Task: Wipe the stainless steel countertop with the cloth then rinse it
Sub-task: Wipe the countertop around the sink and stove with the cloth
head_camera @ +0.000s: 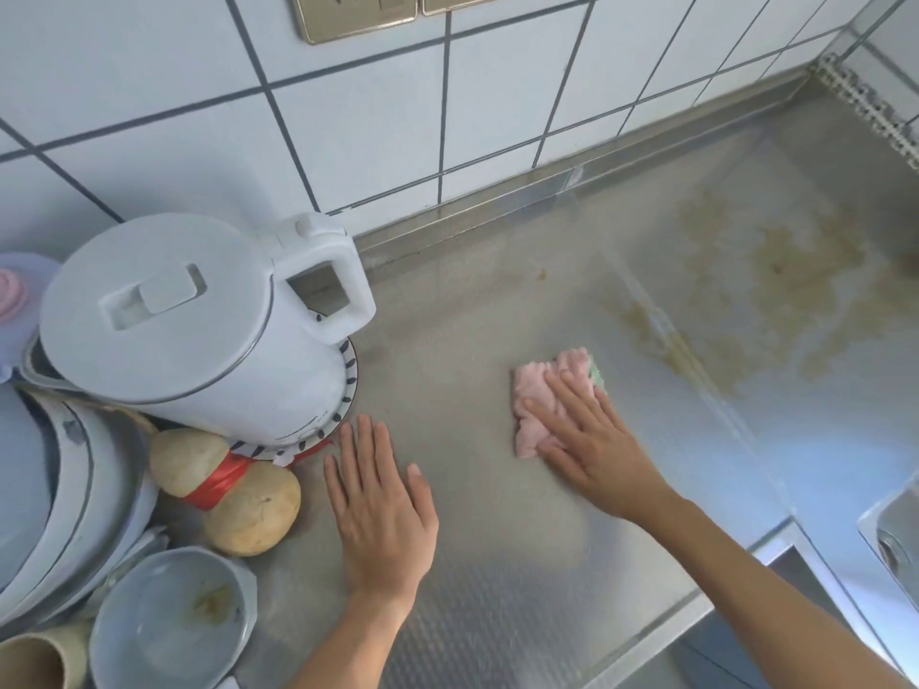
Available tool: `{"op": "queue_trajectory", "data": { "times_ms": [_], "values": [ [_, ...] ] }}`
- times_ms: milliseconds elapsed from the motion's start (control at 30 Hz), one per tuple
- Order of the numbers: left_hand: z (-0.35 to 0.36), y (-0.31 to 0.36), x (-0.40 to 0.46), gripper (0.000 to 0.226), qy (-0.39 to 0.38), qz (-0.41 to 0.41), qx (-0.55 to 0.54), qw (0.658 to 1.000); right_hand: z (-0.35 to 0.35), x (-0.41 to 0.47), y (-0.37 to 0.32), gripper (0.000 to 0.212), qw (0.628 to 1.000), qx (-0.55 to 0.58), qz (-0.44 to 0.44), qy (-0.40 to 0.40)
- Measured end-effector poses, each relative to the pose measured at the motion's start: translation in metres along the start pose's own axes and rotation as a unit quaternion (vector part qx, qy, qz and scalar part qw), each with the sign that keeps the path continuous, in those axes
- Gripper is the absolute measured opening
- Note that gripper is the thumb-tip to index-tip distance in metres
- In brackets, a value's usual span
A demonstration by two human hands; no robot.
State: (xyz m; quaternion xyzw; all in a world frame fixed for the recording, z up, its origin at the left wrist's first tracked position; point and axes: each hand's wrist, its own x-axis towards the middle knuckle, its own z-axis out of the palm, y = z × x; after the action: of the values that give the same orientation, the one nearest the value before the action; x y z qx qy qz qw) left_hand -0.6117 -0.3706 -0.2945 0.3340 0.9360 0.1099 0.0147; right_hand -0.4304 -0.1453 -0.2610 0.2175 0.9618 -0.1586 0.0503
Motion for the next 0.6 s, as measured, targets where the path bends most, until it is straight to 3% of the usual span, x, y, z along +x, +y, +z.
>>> {"op": "queue_trajectory", "data": {
  "times_ms": [200,267,400,500,600],
  "values": [
    [0.001,0.0,0.0,0.06,0.004,-0.003,-0.001,1.0,-0.032,0.129,0.021,0.06,0.962,0.075,0.254,0.061],
    [0.003,0.0,0.001,0.061,0.008,-0.004,0.003,1.0,-0.033,0.182,-0.001,0.062,0.952,0.087,0.287,0.064],
    [0.003,0.0,0.001,0.061,0.006,0.0,0.008,1.0,-0.01,0.195,-0.069,0.063,0.986,0.062,0.148,0.05],
    [0.001,0.001,0.0,0.061,0.005,-0.001,0.013,1.0,0.011,0.12,-0.086,0.055,0.998,0.055,0.012,0.037],
    [0.001,-0.001,0.002,0.061,0.001,0.001,0.005,1.0,0.015,0.04,-0.054,0.052,0.998,0.018,-0.062,0.003]
  ]
}}
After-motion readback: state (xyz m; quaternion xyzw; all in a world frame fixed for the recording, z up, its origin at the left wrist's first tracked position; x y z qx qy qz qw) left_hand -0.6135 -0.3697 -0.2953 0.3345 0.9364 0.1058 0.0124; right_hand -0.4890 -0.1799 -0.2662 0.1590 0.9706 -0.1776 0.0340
